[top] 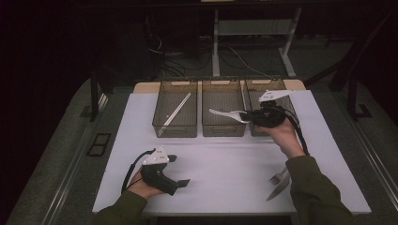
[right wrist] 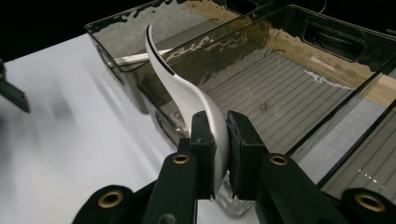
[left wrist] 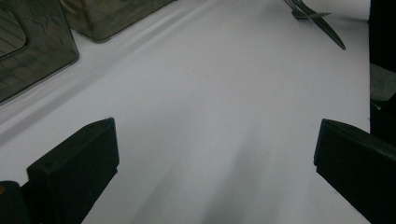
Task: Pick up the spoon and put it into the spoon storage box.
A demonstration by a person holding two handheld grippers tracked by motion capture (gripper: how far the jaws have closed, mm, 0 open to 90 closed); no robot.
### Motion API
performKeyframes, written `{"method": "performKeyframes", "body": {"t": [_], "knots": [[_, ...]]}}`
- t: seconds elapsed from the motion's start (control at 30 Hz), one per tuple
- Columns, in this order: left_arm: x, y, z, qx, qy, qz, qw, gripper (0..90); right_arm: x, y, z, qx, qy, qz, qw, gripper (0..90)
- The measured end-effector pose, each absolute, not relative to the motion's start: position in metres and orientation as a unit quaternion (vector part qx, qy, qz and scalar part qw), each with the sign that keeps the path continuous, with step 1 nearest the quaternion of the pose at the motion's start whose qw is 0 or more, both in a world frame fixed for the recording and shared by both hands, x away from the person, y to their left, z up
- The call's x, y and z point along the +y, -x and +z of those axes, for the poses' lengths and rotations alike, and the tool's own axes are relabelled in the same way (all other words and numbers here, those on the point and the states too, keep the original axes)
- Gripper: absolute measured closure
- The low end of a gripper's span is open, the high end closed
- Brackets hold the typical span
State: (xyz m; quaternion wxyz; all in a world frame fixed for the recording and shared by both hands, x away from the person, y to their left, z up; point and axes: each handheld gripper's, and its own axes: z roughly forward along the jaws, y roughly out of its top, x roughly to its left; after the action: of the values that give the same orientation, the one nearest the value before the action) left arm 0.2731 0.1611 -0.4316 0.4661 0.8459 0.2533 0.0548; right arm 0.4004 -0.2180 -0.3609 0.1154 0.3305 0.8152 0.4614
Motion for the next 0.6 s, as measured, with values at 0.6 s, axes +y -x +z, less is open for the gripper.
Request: {"method": "performKeyframes", "body": {"t": [0.6], "knots": [[0.16,-0.273,-0.431,0.251,-0.845,0.051,0.469,0.0,-0.194,-0.437,-0.381,0.833,-0.354,0.408,0.117,81.1]]}}
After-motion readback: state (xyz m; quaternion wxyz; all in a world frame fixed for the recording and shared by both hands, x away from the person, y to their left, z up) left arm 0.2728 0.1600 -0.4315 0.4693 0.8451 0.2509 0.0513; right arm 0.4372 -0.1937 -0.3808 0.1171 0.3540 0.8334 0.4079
